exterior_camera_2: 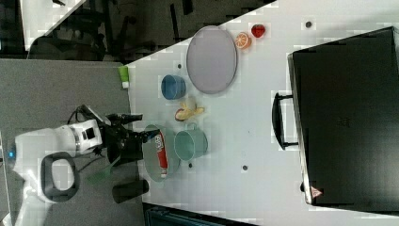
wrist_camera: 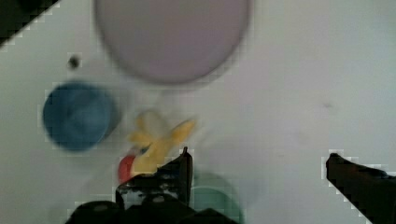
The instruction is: Pick Ketchup from the table and place it in strainer.
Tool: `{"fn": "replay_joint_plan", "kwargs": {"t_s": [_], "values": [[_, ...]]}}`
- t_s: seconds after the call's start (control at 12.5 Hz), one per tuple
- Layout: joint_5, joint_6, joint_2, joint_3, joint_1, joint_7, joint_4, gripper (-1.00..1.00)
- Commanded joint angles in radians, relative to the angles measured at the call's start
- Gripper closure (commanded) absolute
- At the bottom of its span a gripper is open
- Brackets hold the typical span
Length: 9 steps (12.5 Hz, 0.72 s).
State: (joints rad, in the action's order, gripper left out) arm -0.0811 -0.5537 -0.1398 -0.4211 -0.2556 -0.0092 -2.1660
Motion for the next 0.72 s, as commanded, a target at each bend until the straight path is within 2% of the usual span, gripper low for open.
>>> {"fn": "replay_joint_plan", "kwargs": {"t_s": [0.08,0.4,0.72], "values": [[-0.028,0.218,-0.069,0.103,-0.014,0.037,0.128,-1.00],[-0.022,0.493,-0.079,0.171,-0.015,0.030,0.281,-1.00],[-0.022,0.531,-0.072,0.169,-0.015,0.033,0.311,-1.00]]}}
